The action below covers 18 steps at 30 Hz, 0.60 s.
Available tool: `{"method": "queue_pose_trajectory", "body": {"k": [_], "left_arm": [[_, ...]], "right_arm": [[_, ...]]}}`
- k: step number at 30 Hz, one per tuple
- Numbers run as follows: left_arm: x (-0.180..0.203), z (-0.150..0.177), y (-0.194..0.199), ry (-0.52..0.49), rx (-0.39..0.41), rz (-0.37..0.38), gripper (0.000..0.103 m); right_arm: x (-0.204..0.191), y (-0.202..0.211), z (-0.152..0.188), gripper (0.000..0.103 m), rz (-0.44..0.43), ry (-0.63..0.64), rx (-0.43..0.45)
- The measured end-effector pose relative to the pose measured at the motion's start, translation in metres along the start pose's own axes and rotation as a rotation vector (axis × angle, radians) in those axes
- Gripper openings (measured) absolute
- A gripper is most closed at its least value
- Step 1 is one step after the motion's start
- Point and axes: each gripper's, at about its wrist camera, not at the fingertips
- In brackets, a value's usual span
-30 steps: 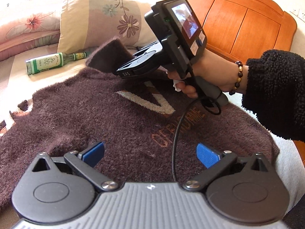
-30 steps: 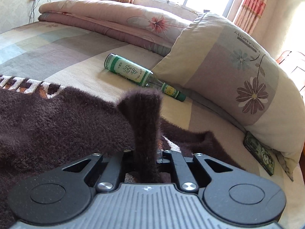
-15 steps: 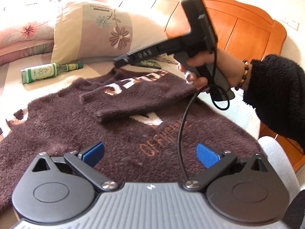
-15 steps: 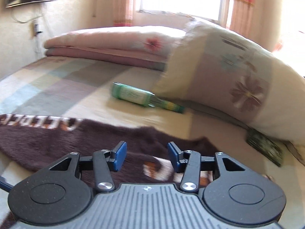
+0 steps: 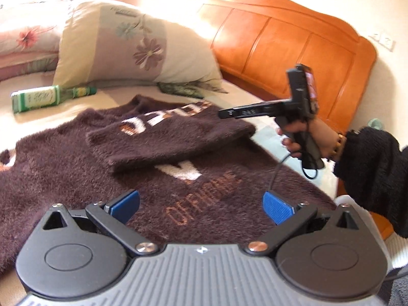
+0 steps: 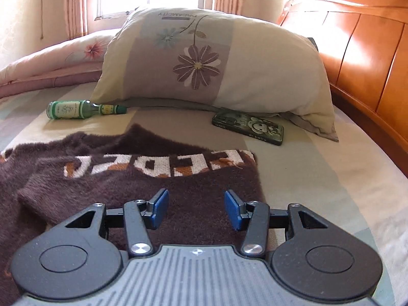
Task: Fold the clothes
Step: 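Withdraw the open right gripper over the folded sleeve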
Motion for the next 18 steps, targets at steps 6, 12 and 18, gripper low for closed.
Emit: {"method": "queue_pose_trajectory", "body": {"k": [6,12,18], "left_arm": [[0.005,-0.001,-0.029,0.066,-0.048,-0.136,0.102],[0.022,-0.055,-0.07,0.091,-0.112,-0.166,0.102],[0.041,-0.137,-0.133,0.127,-0.084,-0.089,0.102]], "right_arm": [[-0.036,-0.026,0.015,0.06,-0.113,0.111,-0.067],[-0.012,0.008,0.026,0.063,-0.105,0.105,0.061],[0.021,0.014,0.027,0.069,-0.194,0.157,0.03]]}}
Point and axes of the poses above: each gripper's, at about its wrist camera, not at the fingertips, and y roughly against the way its jaws point, x to its right, z to its underside, and after that the axes turned 10 degrees about -x, right-handed
